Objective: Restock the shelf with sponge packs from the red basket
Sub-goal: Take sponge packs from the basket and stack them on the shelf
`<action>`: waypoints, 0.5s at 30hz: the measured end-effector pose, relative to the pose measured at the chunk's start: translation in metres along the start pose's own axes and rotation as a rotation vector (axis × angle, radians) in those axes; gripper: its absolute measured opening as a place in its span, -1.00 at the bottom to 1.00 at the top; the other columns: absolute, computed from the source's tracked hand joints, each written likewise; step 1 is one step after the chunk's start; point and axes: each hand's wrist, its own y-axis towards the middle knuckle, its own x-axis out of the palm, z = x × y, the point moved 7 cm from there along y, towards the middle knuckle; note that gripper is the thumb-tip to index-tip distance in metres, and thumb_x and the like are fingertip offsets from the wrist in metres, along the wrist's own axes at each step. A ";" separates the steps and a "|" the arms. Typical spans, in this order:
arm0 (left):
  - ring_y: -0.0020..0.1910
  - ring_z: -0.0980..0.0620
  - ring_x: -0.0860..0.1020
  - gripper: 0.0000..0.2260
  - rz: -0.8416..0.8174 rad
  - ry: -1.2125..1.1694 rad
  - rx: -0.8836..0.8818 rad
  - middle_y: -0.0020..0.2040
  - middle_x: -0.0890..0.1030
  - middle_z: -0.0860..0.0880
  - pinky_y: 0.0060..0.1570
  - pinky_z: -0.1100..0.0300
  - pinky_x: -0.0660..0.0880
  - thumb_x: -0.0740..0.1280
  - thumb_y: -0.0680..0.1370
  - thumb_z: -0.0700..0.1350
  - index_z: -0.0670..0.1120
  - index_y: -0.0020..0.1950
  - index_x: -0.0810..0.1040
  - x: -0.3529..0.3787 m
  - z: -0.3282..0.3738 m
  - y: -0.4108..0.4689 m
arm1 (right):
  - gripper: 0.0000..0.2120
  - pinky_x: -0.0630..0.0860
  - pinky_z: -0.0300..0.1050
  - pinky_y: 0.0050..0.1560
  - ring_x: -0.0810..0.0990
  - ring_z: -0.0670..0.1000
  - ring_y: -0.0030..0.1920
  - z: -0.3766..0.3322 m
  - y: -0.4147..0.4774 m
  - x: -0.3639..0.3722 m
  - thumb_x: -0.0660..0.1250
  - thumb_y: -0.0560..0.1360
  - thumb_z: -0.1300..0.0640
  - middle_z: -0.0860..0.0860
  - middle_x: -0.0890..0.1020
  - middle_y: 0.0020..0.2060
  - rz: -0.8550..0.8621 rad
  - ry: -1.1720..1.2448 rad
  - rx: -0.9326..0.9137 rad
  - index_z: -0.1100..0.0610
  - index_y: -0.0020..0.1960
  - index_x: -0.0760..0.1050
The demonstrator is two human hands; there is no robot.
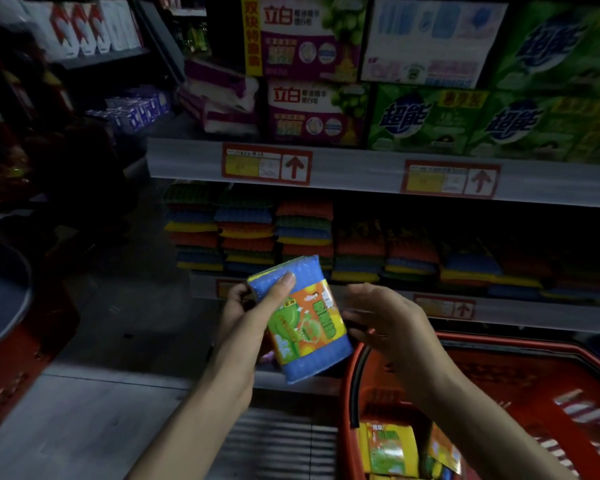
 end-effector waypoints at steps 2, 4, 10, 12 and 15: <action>-0.27 -0.08 0.66 -0.33 -0.014 -0.037 -0.013 -0.12 0.69 -0.11 -0.40 0.13 0.47 0.60 0.22 0.24 -0.08 0.18 0.53 0.012 0.000 -0.005 | -0.68 0.57 -0.03 0.14 0.69 0.02 0.13 -0.005 -0.013 -0.007 0.42 0.48 -0.14 -0.01 0.74 0.07 -0.064 -0.119 -0.003 -0.03 0.16 0.67; -0.22 -0.13 0.67 -0.26 -0.027 -0.100 -0.033 -0.04 0.70 -0.19 -0.49 0.15 0.45 0.59 0.27 0.20 -0.18 0.30 0.50 0.025 0.000 -0.012 | -0.63 0.57 -0.02 0.14 0.69 -0.05 0.13 -0.008 -0.026 -0.014 0.43 0.43 -0.22 -0.10 0.73 0.09 -0.116 -0.160 0.027 -0.11 0.17 0.66; 0.11 -0.25 0.64 -0.36 -0.232 -0.142 -0.093 0.24 0.63 -0.32 0.00 -0.07 0.60 0.58 0.37 0.06 -0.22 0.35 0.55 0.070 -0.006 -0.044 | -0.55 0.68 -0.05 0.01 0.73 0.01 0.07 -0.027 -0.063 -0.048 0.54 0.37 0.06 0.00 0.73 0.10 -0.192 -0.043 0.028 -0.02 0.25 0.58; 0.05 -0.17 0.65 -0.34 -0.317 -0.091 -0.070 0.21 0.66 -0.25 -0.09 0.01 0.62 0.59 0.31 0.04 -0.13 0.36 0.56 0.082 -0.003 -0.054 | -0.41 0.69 -0.09 -0.03 0.74 0.02 0.07 -0.039 -0.073 -0.069 0.58 0.31 0.13 0.00 0.72 0.12 -0.172 -0.085 -0.066 -0.03 0.31 0.53; 0.05 -0.06 0.67 -0.31 -0.416 -0.012 -0.064 0.22 0.68 -0.09 0.00 -0.01 0.64 0.61 0.24 0.01 0.06 0.37 0.57 0.100 -0.003 -0.070 | -0.32 0.67 -0.11 0.03 0.71 -0.02 0.11 -0.055 -0.084 -0.101 0.63 0.30 0.16 -0.11 0.67 0.15 -0.161 -0.264 -0.262 -0.12 0.35 0.47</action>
